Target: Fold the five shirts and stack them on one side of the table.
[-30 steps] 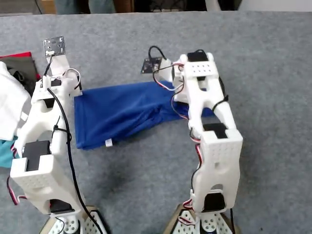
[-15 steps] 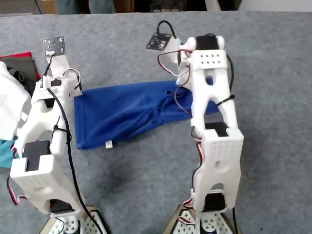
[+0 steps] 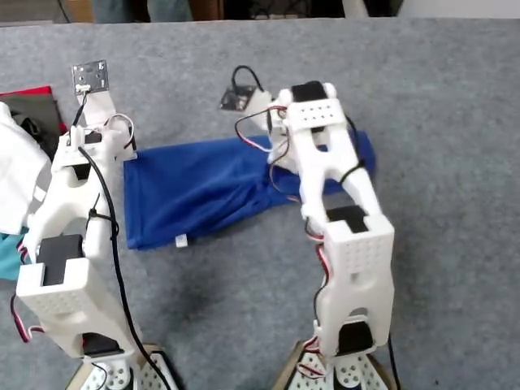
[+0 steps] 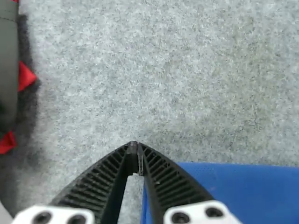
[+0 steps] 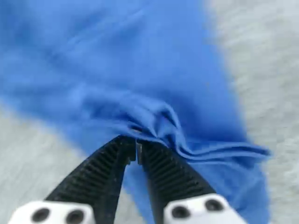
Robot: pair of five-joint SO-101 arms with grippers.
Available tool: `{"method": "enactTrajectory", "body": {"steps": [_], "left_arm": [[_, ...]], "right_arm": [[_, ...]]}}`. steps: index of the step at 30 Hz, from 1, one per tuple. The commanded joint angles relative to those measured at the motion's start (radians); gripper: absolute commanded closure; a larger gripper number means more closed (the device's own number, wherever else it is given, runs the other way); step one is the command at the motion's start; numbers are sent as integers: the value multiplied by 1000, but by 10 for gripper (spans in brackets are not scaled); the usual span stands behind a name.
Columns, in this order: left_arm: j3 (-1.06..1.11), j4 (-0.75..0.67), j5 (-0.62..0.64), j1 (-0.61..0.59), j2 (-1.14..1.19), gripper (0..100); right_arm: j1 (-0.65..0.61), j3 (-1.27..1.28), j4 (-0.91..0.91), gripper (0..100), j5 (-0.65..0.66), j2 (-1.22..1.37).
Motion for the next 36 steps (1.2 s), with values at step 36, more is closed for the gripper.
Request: {"method": "enactTrajectory", "body": {"steps": [36], "left_arm": [[-30,9,-14,5,-6,970]], "right_arm": [[311,-380,161,984,-127,288]]}}
